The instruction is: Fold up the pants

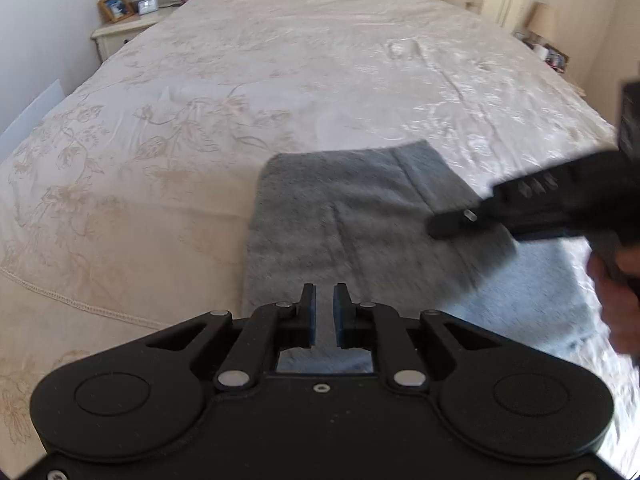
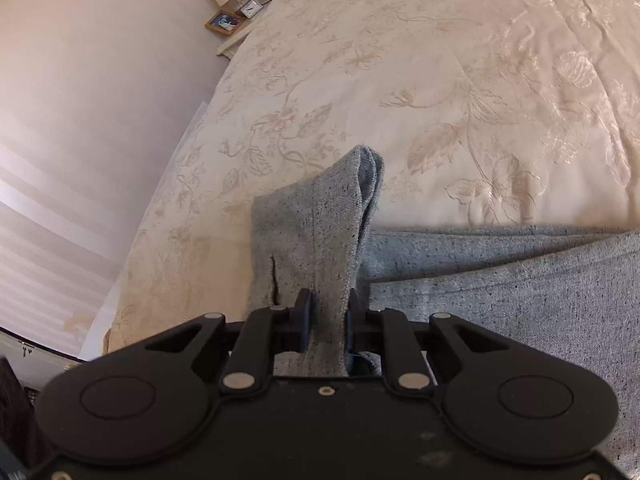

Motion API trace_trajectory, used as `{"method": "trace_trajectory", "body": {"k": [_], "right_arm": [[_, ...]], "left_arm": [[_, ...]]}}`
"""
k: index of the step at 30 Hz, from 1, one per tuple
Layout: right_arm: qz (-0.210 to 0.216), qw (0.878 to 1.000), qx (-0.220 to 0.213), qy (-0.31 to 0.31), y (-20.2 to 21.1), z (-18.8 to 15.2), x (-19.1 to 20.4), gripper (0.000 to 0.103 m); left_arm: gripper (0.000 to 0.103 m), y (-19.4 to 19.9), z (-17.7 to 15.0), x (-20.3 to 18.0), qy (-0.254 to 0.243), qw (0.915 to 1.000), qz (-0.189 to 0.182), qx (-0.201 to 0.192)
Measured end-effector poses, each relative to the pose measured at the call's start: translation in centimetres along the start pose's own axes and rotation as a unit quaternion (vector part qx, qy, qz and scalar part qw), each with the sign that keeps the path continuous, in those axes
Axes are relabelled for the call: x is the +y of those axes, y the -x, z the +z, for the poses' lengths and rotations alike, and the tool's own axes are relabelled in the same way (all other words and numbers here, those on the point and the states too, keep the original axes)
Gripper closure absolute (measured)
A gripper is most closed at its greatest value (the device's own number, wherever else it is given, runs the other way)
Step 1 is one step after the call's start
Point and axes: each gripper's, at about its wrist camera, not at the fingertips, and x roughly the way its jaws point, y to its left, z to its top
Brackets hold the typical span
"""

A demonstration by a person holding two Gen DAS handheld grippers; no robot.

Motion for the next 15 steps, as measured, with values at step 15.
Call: {"method": "trace_trajectory", "body": {"k": [15], "right_arm": [[-0.011,0.998,-0.062,0.023,10.0,0.7,-1.0,0.086]], "left_arm": [[0.083,-7.7,-4.1,-10.4,-0.102,0.9890,0.056,0.091]]}}
